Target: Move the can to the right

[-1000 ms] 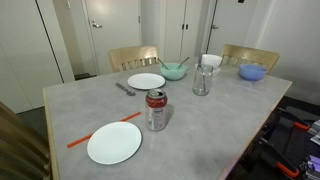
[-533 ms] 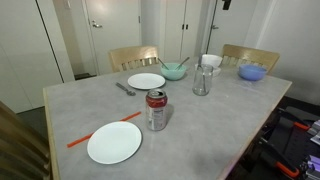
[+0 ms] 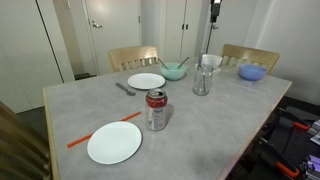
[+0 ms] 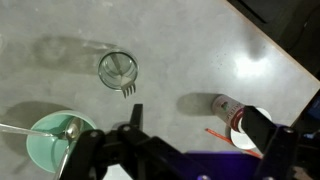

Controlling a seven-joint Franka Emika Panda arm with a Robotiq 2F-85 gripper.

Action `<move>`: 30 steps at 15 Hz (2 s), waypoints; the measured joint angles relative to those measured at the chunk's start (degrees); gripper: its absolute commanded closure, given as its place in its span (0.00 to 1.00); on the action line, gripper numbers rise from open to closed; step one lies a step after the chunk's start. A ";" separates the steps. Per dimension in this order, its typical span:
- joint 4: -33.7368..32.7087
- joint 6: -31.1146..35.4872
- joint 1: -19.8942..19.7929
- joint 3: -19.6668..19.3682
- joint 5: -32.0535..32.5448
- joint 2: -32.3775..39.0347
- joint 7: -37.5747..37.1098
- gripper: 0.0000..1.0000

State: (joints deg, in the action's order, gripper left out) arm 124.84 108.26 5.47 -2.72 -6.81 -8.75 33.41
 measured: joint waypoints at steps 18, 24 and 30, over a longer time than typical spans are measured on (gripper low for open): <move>-9.22 0.42 2.06 8.29 10.17 14.22 1.86 0.00; -7.39 0.66 3.90 12.00 10.14 14.23 0.95 0.00; -2.43 8.20 7.35 15.97 9.67 14.60 -2.34 0.00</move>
State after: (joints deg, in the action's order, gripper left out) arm 122.41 116.46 12.82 13.25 2.85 5.85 31.07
